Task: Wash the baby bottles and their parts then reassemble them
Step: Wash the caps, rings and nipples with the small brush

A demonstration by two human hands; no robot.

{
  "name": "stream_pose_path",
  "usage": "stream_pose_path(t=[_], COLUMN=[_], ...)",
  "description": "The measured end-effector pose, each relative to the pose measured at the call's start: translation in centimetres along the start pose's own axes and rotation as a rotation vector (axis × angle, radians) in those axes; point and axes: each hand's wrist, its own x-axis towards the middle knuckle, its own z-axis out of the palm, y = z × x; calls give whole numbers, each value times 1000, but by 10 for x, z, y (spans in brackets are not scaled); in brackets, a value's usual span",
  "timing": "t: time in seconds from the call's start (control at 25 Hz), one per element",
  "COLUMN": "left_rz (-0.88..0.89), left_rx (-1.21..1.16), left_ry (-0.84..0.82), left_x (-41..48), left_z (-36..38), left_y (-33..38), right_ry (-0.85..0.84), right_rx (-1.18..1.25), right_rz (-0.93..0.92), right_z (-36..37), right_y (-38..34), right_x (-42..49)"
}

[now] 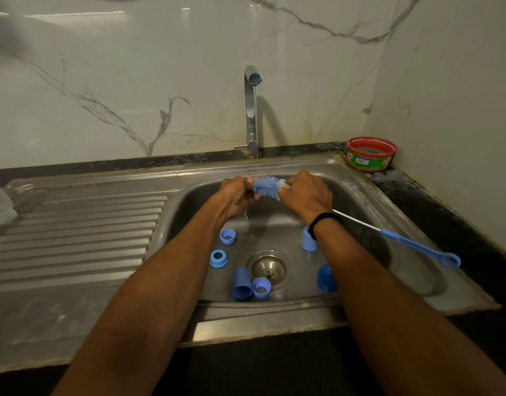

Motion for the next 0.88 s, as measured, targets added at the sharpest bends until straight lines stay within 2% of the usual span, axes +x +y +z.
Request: stream_pose_path(t=[0.24,0.32,0.48,0.6,0.76,0.88], left_rz=[53,62,-39,-3,44,119], left_rx=[-24,-71,-140,-138,-239,-65], left_ry=[53,33,-64,20,86,180], left_x=[-3,2,-8,-9,-3,0], left_z=[2,-1,8,8,2,-5], left_y=[-5,-5,-1,0,3,-1], right_ry=[-1,-30,7,-55,-115,-78], right_rx=[17,104,-7,38,179,188], right_rz=[18,53,18,30,144,196], right_z=[0,-1,1,-3,-8,-16], right_y=[0,0,-3,-5,-9,-8], right_x=[0,1,-3,-3,-3,-2])
